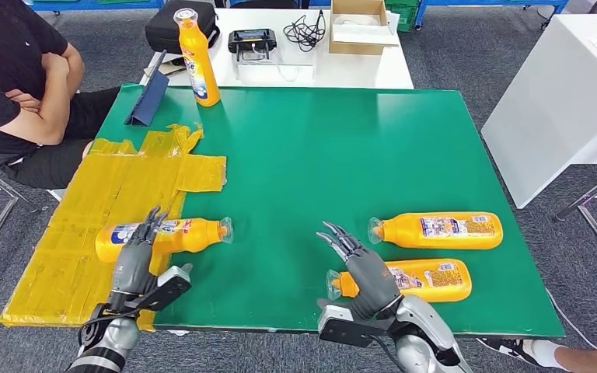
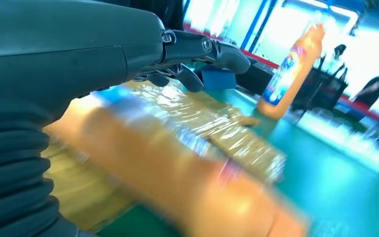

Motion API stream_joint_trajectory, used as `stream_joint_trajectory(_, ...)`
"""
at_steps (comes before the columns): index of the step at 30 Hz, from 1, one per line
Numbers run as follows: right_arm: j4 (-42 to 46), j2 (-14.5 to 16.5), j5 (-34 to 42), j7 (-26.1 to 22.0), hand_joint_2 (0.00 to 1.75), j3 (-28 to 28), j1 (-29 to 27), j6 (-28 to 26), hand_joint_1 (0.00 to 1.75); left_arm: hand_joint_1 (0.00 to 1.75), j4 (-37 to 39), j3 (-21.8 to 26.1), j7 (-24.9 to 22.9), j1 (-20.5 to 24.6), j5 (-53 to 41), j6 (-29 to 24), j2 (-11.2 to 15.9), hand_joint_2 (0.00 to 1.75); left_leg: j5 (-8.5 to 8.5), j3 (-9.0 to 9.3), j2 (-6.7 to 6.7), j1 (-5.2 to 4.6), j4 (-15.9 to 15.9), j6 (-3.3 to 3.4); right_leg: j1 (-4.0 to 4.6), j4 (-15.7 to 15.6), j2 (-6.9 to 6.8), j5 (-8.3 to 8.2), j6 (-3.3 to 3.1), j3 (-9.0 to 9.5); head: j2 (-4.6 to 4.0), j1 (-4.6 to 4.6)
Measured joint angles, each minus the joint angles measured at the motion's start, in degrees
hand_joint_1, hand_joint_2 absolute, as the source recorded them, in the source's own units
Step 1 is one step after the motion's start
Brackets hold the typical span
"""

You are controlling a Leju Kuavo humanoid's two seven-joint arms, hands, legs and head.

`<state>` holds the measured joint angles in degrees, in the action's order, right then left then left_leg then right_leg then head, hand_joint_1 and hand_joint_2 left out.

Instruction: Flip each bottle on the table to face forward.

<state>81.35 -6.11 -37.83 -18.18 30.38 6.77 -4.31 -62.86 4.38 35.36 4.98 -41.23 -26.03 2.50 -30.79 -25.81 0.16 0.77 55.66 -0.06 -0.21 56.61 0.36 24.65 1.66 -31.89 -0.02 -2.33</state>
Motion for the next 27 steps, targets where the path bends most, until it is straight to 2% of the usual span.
stream_joint_trajectory(3, 0.01, -1.68, -0.68, 1.05, 1.75, -0.41, -0.13, 1.39, 0.00, 0.00, -4.81, 2.65, 3.58, -0.78, 12.37, 8.27, -1.10, 0.00, -0.01, -0.06, -0.01, -0.05, 0.01, 0.01, -0.03, -0.01, 0.00, 0.00, 0.00, -0.05, 0.00, -0.01)
stream_joint_trajectory(5, -0.01, -2.52, -0.95, 1.46, 1.75, -0.57, -0.12, 1.75, 0.00, 0.00, -7.51, 3.87, 4.49, -0.98, 16.66, 11.11, -1.67, 0.00, -0.02, -0.08, -0.03, -0.06, 0.01, 0.01, -0.03, -0.02, -0.01, 0.00, 0.00, -0.06, 0.00, 0.00)
stream_joint_trajectory(15, -0.02, -4.02, -1.12, 1.65, 1.75, -0.78, -0.09, 2.04, 0.00, 0.00, -12.43, 5.95, 4.79, -1.77, 18.64, 12.70, -2.73, 0.00, -0.01, -0.10, -0.04, 0.01, 0.00, 0.01, -0.03, -0.02, -0.01, 0.00, 0.00, -0.10, 0.00, -0.02)
stream_joint_trajectory(21, -1.21, -4.69, -2.90, 3.61, 1.75, -0.51, 1.17, 4.71, 0.00, 0.00, -16.50, 7.90, 4.80, -2.41, 33.28, 24.69, -3.63, 0.00, -0.01, -0.14, -0.03, 0.00, 0.00, 0.01, -0.03, -0.01, 0.00, 0.00, 0.00, -0.10, 0.00, -0.03)
stream_joint_trajectory(27, -3.89, -7.69, -1.72, 4.58, 1.75, -0.26, 5.36, 8.25, 0.00, 0.00, -18.31, 9.98, 4.80, -2.01, 32.21, 27.11, -5.35, 0.00, 0.00, -0.12, -0.05, -0.09, 0.03, 0.04, -0.05, -0.02, -0.05, 0.00, 0.01, -0.10, 0.00, -0.02)
